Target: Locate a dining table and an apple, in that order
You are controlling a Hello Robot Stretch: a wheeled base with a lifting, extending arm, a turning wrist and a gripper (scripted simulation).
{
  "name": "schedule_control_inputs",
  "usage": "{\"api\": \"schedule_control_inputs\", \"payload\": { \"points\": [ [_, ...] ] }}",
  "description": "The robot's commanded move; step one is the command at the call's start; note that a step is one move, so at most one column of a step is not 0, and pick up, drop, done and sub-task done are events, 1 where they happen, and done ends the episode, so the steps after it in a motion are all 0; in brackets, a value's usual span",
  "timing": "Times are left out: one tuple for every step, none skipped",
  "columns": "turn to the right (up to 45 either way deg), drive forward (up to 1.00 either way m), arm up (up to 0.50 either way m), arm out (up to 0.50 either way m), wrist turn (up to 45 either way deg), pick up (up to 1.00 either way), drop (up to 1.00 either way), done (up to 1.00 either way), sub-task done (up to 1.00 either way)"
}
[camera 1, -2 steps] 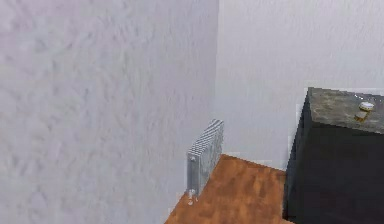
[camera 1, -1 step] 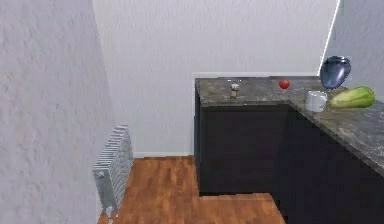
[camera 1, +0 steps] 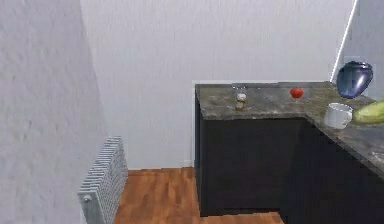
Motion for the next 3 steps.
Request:
{"api": "schedule_control_inputs", "payload": {
  "points": [
    [9.0, 0.00, 0.00, 0.00, 0.0, 0.00, 0.00, 0.00, 0.00],
    [0.0, 0.75, 0.00, 0.00, 0.0, 0.00, 0.00, 0.00, 0.00],
    [33.0, 0.00, 0.00, 0.00, 0.0, 0.00, 0.00, 0.00, 0.00]
  ]
}}
